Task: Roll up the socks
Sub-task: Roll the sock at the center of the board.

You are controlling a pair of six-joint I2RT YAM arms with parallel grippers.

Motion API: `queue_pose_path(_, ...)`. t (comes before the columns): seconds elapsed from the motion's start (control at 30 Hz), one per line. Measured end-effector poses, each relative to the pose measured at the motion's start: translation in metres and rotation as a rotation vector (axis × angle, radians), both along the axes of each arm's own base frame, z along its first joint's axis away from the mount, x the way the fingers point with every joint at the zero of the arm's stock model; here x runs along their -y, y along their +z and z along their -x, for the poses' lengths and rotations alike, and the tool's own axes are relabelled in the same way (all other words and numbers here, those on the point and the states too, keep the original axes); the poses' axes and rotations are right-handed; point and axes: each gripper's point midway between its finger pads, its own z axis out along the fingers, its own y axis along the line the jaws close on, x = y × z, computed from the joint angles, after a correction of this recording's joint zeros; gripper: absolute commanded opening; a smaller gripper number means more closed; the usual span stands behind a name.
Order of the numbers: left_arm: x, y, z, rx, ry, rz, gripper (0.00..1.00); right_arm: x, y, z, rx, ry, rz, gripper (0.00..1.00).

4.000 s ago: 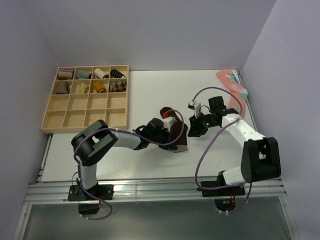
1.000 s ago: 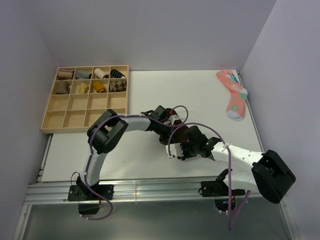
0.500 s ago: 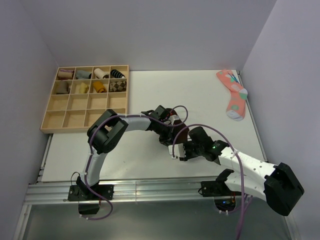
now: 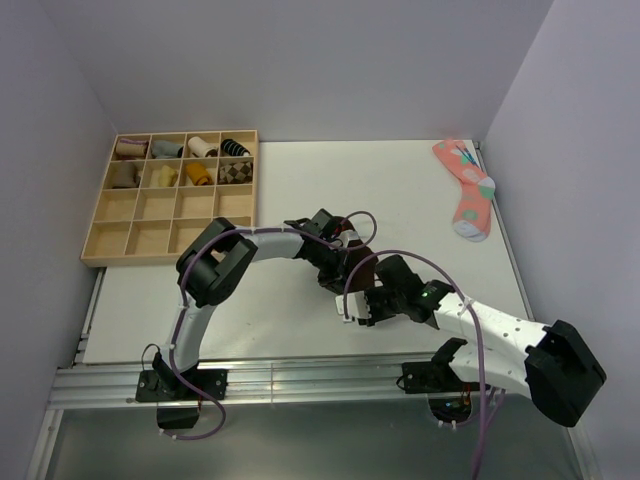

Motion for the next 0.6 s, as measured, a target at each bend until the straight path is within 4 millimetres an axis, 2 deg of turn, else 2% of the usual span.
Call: queue_pose_path(0.6, 0.000, 0.000, -0.001, -0.001, -0.012, -0.008, 0.00, 0.000, -0.019, -0.011, 0.000, -0.013, 0.060, 0.36)
